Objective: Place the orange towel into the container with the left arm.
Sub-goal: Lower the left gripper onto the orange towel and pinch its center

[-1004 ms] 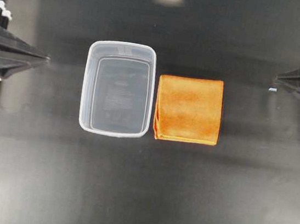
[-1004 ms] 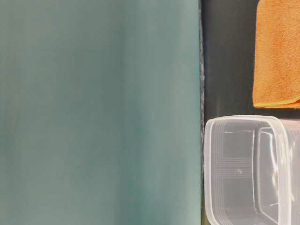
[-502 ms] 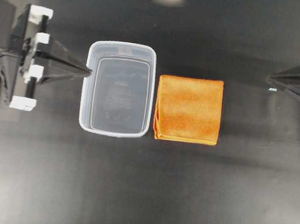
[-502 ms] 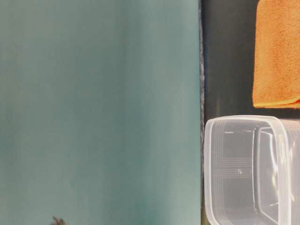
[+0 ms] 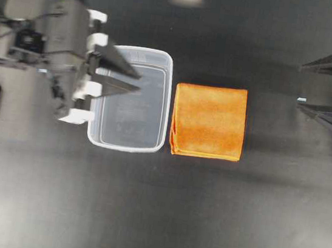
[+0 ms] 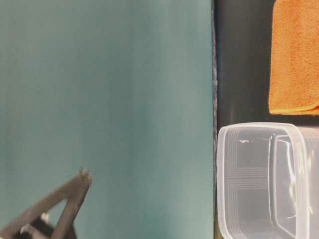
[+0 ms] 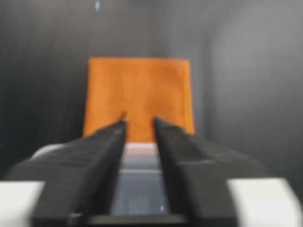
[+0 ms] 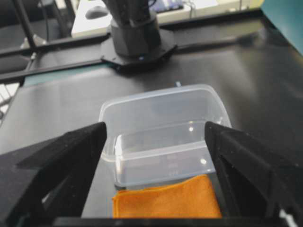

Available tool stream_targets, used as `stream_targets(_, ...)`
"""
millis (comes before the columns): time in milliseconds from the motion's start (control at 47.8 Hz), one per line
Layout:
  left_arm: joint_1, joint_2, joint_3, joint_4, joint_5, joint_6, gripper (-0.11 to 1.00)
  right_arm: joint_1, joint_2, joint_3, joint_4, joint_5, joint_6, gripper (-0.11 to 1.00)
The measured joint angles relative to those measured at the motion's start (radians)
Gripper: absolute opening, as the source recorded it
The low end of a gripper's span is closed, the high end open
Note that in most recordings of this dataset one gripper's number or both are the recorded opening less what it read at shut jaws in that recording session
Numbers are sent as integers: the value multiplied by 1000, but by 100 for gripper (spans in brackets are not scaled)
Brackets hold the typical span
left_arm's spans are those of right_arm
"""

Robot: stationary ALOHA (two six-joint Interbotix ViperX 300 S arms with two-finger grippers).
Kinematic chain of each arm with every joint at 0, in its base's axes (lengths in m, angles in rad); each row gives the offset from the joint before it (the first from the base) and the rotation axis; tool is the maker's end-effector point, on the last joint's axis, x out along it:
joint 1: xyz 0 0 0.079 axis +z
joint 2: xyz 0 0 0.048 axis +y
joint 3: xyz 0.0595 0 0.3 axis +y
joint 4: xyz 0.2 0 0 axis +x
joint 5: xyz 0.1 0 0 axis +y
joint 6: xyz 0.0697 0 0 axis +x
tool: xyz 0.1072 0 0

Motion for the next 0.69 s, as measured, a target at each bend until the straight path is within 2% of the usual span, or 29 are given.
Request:
stream_targets(126,15,117,-114,2,115,5,74,-2,-25,2,0,0,0,77)
stream_targets(209,20,206,-198,2,204,17,89,-2,-38,8,0,0,0,77)
stream_targets(356,18,356,-337,2,314,54,89,-3,-55,11,0,0,-2,77)
stream_targets(691,-6,676,-552,2,336,172,88,-2,-74,12,0,0,2,77)
